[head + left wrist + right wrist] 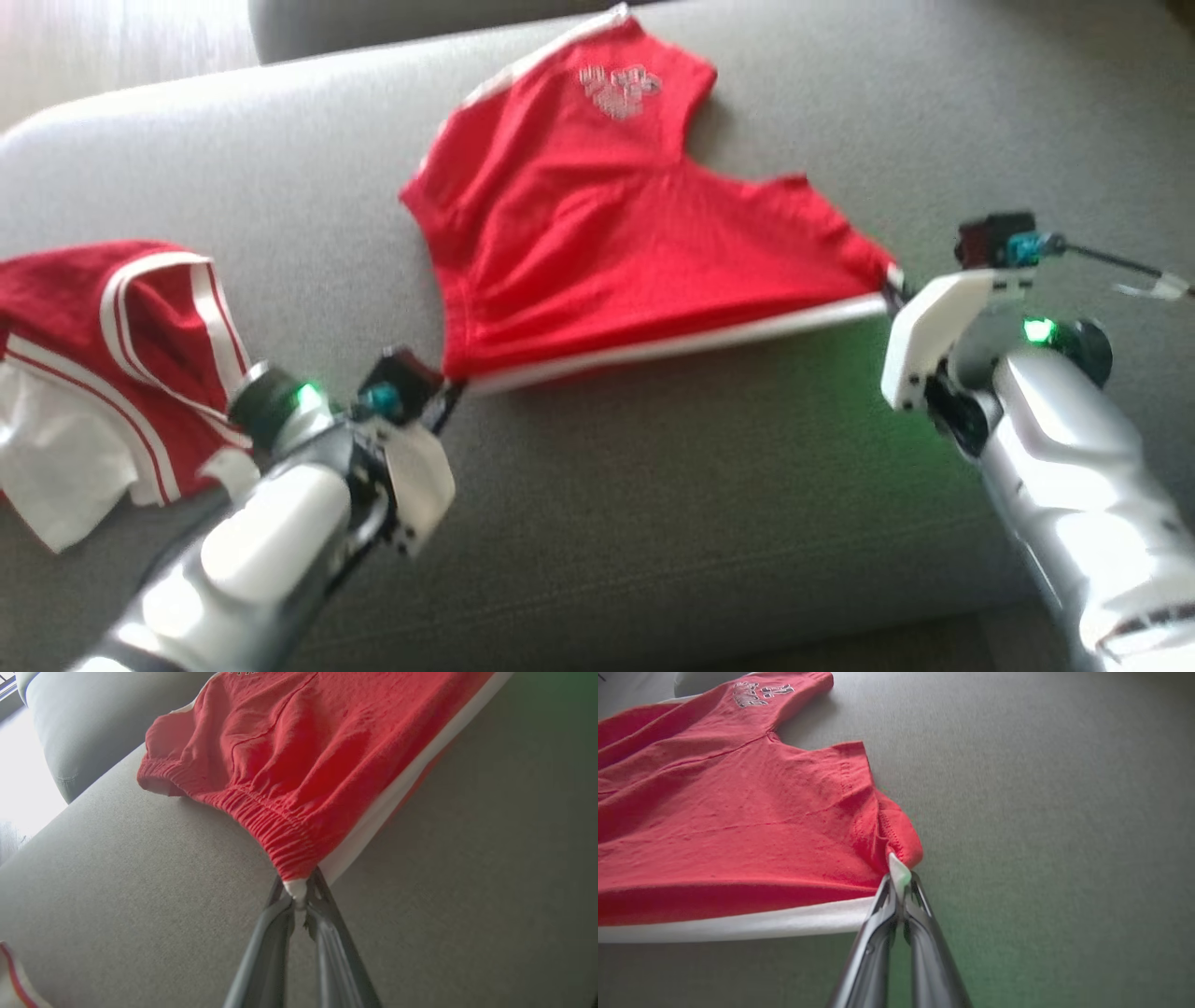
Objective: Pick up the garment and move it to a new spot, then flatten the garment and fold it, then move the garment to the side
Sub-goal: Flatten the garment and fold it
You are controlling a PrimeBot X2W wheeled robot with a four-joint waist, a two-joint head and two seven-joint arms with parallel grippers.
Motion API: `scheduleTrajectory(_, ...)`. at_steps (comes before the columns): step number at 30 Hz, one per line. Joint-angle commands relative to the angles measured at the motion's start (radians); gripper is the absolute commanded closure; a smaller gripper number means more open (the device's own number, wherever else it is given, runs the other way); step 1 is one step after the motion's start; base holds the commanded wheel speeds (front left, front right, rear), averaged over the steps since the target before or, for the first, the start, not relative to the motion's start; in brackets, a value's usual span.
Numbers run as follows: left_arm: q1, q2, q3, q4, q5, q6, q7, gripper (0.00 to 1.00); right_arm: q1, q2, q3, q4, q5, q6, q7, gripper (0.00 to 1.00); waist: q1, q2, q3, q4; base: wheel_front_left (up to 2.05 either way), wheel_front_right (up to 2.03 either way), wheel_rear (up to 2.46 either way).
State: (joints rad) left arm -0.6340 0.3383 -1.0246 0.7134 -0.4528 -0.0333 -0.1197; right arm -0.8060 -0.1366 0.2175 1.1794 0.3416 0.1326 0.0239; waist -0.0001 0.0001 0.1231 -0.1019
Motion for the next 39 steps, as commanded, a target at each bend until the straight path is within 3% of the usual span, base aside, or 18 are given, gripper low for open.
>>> scheduleTrajectory(1,-0.018,0.054,0.033,-0.016,-0.006,0.017,0.004,1.00,-0.001,-0.027,0.022,-0.040,0.011,-0.002,0.008,1.00,0.0001,-0.0001,-0.026,-0.007,0.00,0.00,0.00)
scheduleTrajectory(6,0.082,0.064,0.016,-0.100,-0.026,0.050,0.025,1.00,0.123,-0.099,0.131,-0.171,0.112,-0.002,0.158,1.00,0.0001,-0.0001,-0.087,-0.010,0.00,0.00,0.00)
scheduleTrajectory(12,0.202,0.100,-0.012,-0.230,-0.050,0.084,0.080,1.00,0.317,-0.300,0.251,-0.495,0.328,-0.002,0.442,1.00,0.0001,-0.0001,-0.138,-0.012,0.00,0.00,0.00)
scheduleTrajectory(17,0.269,0.123,-0.043,-0.328,-0.074,0.081,0.140,1.00,0.442,-0.439,0.243,-0.708,0.428,-0.002,0.602,1.00,0.0001,-0.0001,-0.155,-0.004,0.00,0.00,0.00)
scheduleTrajectory(23,0.324,0.153,-0.066,-0.455,-0.124,0.059,0.215,1.00,0.586,-0.542,0.165,-0.900,0.474,-0.002,0.771,1.00,0.0001,-0.0001,-0.166,0.008,0.00,0.00,0.00)
scheduleTrajectory(28,0.342,0.189,-0.083,-0.543,-0.156,0.033,0.274,1.00,0.665,-0.567,0.057,-1.019,0.454,-0.002,0.869,1.00,0.0001,-0.0001,-0.165,0.013,0.00,0.00,0.00)
scheduleTrajectory(39,0.316,0.201,-0.005,-0.647,-0.278,0.032,0.317,1.00,0.633,-0.453,-0.111,-1.191,0.341,-0.002,0.924,1.00,0.0001,-0.0001,-0.131,0.036,0.00,0.00,0.00)
